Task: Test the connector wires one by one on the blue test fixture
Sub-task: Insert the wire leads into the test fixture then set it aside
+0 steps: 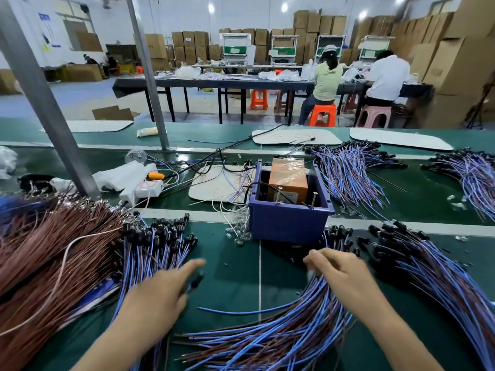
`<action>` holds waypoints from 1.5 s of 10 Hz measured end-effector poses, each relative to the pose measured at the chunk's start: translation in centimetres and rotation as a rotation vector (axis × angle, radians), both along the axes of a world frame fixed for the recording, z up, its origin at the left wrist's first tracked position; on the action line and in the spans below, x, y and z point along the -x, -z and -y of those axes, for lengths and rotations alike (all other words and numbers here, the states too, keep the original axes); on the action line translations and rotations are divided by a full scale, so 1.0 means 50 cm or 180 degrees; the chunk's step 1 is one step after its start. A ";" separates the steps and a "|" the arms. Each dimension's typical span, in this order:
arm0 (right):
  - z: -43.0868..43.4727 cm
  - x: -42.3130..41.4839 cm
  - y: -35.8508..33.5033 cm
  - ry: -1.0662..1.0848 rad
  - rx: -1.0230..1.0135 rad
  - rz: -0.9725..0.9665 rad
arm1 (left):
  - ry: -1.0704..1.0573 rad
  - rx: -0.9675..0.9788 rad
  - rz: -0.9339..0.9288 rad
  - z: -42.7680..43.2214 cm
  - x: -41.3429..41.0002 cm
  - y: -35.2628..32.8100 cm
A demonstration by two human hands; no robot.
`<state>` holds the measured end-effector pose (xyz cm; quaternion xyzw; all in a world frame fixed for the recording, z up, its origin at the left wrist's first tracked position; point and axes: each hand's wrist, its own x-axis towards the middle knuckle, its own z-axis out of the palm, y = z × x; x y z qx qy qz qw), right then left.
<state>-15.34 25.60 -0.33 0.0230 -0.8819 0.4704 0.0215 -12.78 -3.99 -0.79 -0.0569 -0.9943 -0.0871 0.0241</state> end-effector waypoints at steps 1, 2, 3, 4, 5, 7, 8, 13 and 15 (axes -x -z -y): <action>0.081 -0.013 -0.013 -0.0423 0.1836 0.1732 | 0.0397 -0.1149 -0.1010 -0.043 0.018 -0.072; 0.139 -0.038 -0.037 -0.1466 0.2531 0.2185 | 0.1209 -0.1726 -0.1805 -0.126 0.014 -0.132; 0.155 -0.046 -0.078 0.0015 -0.0636 0.1619 | 0.2283 -0.1494 -0.2164 -0.198 -0.012 -0.140; 0.154 0.020 -0.146 -0.1026 0.3380 0.2180 | 0.3008 -0.0974 -0.2209 -0.205 -0.032 -0.098; 0.092 0.046 -0.177 -0.0751 0.3728 0.1302 | 0.3219 -0.0588 -0.1927 -0.182 -0.035 -0.037; 0.039 0.053 -0.204 0.0427 0.3701 -0.0282 | 0.3248 0.0080 -0.1466 -0.142 0.021 0.046; 0.050 0.047 -0.192 0.0386 0.3521 -0.0405 | 0.2900 0.0116 -0.1432 -0.148 0.046 0.039; 0.091 0.041 -0.065 -0.0011 0.2243 0.0010 | 0.0551 -0.4228 -0.0076 -0.286 0.120 -0.136; 0.076 0.039 -0.058 -0.0197 0.2050 -0.0088 | 0.0305 -0.4474 0.0173 -0.300 0.127 -0.128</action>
